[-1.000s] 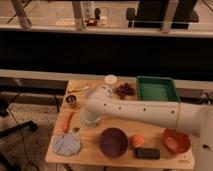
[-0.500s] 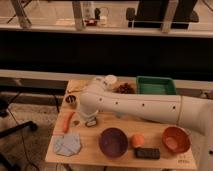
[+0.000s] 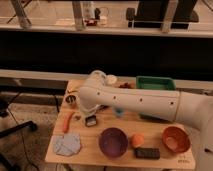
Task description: Place fork in paper cup
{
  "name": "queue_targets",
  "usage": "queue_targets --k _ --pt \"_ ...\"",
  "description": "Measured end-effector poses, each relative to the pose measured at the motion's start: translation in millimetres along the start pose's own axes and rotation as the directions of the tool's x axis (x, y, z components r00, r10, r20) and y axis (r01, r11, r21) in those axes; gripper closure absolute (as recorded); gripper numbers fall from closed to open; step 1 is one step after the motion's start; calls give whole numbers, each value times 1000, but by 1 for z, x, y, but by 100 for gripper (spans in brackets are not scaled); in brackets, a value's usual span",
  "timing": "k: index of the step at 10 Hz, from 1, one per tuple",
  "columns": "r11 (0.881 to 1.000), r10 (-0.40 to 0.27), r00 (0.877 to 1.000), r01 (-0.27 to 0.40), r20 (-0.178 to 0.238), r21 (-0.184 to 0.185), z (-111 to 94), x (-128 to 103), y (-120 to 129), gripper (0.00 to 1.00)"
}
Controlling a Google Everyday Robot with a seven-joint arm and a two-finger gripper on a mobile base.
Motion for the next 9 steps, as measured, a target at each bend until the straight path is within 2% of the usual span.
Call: queue_targets --k 9 --pt "1000 3 998 -1 -60 28 -18 9 -15 100"
